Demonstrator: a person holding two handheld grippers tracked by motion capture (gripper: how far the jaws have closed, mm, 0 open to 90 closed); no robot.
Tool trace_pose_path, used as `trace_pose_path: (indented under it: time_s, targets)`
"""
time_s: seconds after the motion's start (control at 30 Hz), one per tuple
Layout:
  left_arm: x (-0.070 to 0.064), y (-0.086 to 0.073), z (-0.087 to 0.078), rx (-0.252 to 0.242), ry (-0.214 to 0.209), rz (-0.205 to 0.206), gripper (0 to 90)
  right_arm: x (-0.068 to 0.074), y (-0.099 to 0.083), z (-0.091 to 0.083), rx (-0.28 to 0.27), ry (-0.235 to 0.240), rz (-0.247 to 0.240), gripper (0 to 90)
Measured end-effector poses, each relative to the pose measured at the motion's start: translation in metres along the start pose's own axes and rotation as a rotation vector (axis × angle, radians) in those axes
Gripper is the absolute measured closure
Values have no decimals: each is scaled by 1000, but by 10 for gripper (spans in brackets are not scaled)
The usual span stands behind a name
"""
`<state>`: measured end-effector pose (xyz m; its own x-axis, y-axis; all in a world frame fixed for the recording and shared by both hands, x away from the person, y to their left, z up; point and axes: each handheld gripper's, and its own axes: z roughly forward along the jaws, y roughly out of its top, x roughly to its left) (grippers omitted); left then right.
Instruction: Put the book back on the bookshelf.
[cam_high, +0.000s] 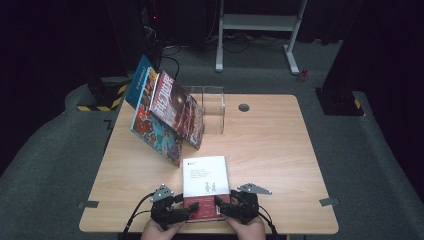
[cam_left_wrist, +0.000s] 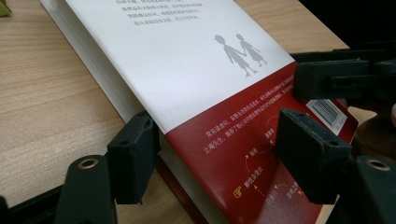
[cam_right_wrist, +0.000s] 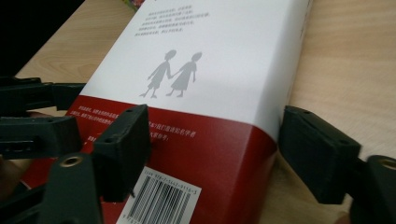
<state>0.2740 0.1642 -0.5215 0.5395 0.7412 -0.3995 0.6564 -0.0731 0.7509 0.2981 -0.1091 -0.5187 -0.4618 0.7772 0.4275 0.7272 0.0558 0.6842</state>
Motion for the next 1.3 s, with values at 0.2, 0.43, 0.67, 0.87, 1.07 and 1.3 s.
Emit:
trace_pose_path:
  time_s: [0.2, 0.43, 0.67, 0.87, 1.07, 1.3]
  targets:
    - [3, 0, -1, -2, -9, 1, 329, -7, -1, 1, 26, 63, 118, 223]
    - [12, 2, -4, -11, -12, -25, 352, -11, -2, 1, 21, 110, 185, 315]
    - [15, 0, -3, -18, -32, -41, 356, -12, -2, -3, 11, 99, 192, 373]
    - [19, 1, -2, -25, -57, -63, 391, -12, 1, -10, -26, 87, 173, 434]
    - [18, 4, -1, -14, -48, -70, 398, -14, 1, -13, -57, 86, 157, 463]
    - [21, 9, -10, -29, -23, -49, 497, -15, 0, -10, -38, 93, 155, 421]
